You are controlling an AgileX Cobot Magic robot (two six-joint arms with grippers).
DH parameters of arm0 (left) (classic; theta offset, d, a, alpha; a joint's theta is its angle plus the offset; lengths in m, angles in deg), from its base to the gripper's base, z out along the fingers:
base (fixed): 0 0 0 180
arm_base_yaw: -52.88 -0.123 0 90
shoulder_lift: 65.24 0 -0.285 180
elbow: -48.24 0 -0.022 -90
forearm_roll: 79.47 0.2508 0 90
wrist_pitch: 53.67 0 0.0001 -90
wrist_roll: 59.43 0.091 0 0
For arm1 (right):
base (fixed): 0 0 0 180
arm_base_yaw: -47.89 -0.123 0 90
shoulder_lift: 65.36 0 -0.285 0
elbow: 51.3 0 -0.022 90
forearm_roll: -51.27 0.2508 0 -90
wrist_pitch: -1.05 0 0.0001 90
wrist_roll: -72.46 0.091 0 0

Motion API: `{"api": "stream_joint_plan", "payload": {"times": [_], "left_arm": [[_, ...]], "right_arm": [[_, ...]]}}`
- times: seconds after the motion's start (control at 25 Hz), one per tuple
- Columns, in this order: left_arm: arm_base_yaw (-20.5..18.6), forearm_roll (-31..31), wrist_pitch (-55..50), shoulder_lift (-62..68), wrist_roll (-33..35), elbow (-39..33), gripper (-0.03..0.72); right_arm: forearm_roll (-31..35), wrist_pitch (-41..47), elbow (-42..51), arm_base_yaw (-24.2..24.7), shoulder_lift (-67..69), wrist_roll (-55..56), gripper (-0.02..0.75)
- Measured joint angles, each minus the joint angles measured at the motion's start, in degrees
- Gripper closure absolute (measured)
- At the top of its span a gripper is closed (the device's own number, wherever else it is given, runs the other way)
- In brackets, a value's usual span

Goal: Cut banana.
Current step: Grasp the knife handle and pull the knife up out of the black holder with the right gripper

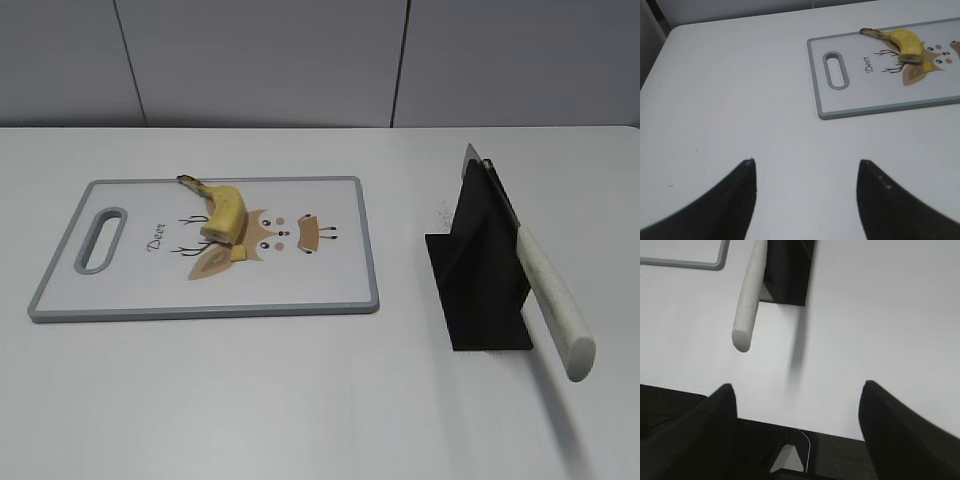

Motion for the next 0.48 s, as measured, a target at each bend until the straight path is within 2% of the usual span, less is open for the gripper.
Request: {"api": "stream_joint_plan", "payload": {"times": [0.16,0.48], "left_arm": [[0.0,0.0,0.0,0.0,0.0,0.0,0.078],[0.0,0.0,0.0,0.0,0.0,0.0,0.078]], "right_arm": [[1.8,-0.05,-2.1,-0.59,4.9,0.46,0.153],[2.63,-0.01,-5.45,-6.71,16.21,2.82,0.153]]}}
